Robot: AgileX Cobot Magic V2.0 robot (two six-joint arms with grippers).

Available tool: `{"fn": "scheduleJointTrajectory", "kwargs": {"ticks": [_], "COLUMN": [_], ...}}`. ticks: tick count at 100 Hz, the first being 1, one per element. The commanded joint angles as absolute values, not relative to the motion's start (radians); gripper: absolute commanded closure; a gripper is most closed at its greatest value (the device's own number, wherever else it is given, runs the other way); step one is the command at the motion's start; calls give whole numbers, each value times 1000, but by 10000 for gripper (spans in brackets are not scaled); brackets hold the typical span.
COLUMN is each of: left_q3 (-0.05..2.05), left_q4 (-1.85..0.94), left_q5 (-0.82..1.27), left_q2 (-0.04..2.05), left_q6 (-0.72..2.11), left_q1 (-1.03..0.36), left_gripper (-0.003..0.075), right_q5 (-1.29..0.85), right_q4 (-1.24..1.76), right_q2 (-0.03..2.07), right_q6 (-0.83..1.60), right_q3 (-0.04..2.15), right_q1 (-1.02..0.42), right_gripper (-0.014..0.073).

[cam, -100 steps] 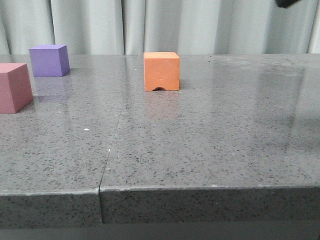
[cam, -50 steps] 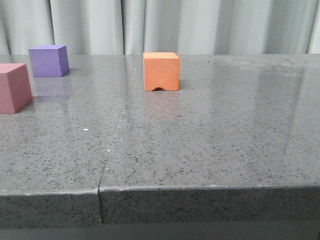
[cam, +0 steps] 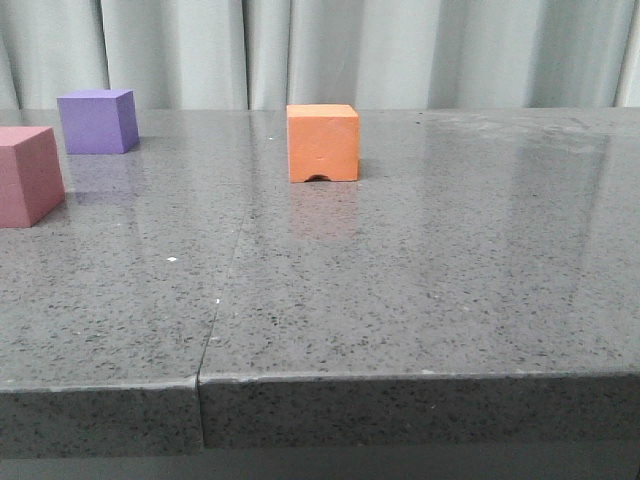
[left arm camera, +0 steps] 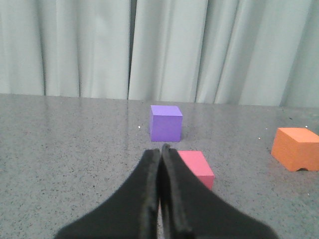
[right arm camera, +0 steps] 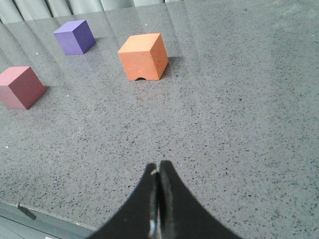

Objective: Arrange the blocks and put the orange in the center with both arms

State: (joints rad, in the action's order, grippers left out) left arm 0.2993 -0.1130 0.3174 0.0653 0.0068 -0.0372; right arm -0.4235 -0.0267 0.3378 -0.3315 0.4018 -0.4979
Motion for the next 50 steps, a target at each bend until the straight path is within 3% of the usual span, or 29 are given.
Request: {"fn": "scheduleJointTrajectory", "kwargs": {"ticks": [1, 40, 50], "left_q3": [402, 660, 709], "left_q4": [-123, -116, -114], "left_q5": [330, 451, 451], "left_q2": [162, 537, 637], "left_q6": [0, 0, 0], "left_q1": [-35, -35, -35], "left_gripper": [741, 736, 662], "right_q5": [-354, -354, -354], "right_q4": [-42, -42, -42], "right_q2": [343, 343, 343], "right_q6": [-318, -318, -318], "right_q3": [425, 425, 425], "right_q1": [-497, -497, -497], "right_gripper": [663, 663, 663]}}
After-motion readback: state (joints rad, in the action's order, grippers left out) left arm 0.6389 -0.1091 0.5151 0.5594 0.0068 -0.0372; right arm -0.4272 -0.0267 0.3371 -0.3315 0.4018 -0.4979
